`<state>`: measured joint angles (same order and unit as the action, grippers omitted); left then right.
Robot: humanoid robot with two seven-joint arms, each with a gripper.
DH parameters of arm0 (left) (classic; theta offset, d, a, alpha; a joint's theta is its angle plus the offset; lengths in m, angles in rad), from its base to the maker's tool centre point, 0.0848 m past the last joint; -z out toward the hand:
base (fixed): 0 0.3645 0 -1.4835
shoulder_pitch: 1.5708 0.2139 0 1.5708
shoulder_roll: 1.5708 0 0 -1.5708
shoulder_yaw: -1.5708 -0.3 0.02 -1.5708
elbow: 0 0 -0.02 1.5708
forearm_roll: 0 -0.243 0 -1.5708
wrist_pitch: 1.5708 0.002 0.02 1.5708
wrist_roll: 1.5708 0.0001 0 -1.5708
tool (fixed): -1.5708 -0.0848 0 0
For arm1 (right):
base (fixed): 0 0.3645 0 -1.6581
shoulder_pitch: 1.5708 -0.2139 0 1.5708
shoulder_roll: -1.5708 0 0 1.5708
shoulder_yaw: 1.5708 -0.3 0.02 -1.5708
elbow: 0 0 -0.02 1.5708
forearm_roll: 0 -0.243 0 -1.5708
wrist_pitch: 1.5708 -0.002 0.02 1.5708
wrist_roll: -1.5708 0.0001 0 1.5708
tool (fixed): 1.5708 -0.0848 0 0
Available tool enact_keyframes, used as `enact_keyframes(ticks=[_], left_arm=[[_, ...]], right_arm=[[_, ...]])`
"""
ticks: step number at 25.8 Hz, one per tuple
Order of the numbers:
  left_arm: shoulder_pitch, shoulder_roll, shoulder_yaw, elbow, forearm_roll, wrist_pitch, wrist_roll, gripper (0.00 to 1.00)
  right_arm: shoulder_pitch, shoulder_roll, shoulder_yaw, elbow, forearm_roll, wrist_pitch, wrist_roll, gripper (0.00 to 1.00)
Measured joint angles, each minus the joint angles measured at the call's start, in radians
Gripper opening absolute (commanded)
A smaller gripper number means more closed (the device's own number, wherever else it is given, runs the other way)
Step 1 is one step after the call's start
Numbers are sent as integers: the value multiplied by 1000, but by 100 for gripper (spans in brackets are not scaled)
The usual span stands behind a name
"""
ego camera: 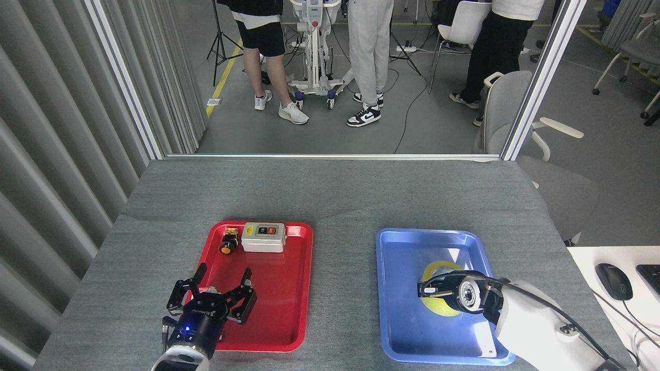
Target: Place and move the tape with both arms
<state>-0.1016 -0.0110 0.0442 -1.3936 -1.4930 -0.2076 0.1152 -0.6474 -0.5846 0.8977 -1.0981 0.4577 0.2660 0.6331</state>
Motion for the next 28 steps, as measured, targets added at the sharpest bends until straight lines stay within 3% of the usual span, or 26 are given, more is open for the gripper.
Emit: enact_keyframes(ticks=[6,10,14,17,20,22,28], left_arm=[[-21,14,0,2,-1,-3,0,100],[-41,27,0,2,0,0,1,100],[-51,32,0,1,0,2,1,100],[-53,32,0,0,-1,2,0,100],[-53,33,0,0,-1,2,0,100],[-53,34,0,0,-1,2,0,100],[-51,33,0,-1,-2,2,0,100]], right_arm=[[-2,0,-12,-4,0,-8,4,100],[-2,-7,-23,-11,0,-64,-62,100],[25,-6,-155,-21,43,-189,-173,99],[85,7,-284,-32,190,-269,-306,99],[150,45,-392,-39,387,-297,-500,99],[189,71,-469,-43,484,-298,-607,99],[310,149,-719,-109,713,-318,-692,99]])
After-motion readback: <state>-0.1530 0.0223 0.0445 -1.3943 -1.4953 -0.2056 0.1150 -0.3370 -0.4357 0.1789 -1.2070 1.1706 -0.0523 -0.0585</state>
